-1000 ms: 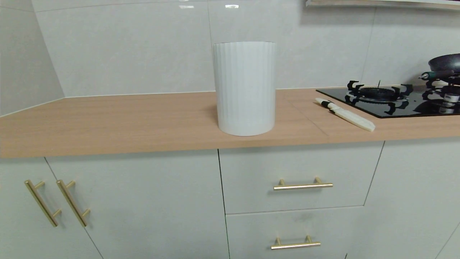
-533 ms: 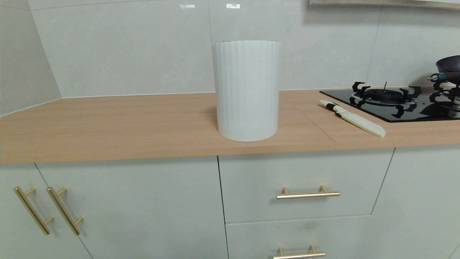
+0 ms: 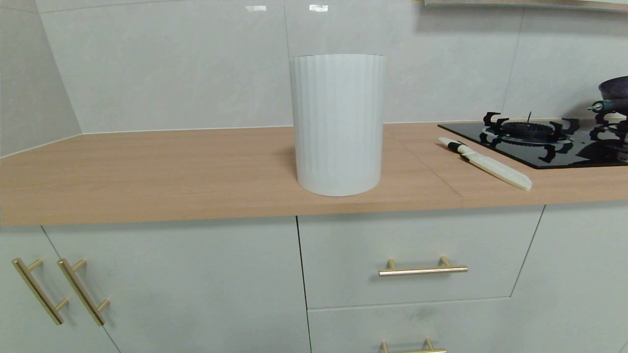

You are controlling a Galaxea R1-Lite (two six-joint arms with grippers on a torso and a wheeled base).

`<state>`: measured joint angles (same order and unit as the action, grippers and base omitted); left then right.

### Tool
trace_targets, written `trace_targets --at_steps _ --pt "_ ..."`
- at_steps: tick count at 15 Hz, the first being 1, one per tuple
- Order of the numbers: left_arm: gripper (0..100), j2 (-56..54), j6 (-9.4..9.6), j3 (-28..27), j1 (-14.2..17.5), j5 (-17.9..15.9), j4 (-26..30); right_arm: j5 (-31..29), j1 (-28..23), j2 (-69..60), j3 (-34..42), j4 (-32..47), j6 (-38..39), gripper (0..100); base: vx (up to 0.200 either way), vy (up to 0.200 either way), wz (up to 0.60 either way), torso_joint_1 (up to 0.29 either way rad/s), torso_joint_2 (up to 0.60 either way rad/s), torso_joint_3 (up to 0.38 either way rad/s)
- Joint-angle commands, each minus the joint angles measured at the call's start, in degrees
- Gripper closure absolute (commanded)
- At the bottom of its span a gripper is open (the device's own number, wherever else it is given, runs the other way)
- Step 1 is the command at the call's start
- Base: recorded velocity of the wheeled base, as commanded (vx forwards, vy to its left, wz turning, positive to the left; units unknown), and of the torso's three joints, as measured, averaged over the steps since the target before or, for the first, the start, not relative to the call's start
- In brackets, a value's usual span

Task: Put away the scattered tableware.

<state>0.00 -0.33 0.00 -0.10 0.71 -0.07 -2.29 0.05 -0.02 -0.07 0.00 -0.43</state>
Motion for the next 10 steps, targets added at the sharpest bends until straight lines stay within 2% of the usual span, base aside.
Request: trace_targets --at_steps 1,7,10 --pt "0 0.0 -0.02 0.0 0.0 0.1 0.0 0.0 0.0 0.1 0.0 0.0 0.0 0 0.0 0.0 0.0 0.0 0.0 0.0" --pt "0 0.0 -0.02 0.0 0.0 0.0 0.0 0.0 0.0 0.1 0.0 0.0 0.0 0 0.0 0.0 0.0 0.0 0.0 0.0" --pt "0 0.0 -0.02 0.0 0.0 0.0 0.0 0.0 0.0 0.1 0.0 0.0 0.0 0 0.0 0.0 0.0 0.054 -0.23 -0.185"
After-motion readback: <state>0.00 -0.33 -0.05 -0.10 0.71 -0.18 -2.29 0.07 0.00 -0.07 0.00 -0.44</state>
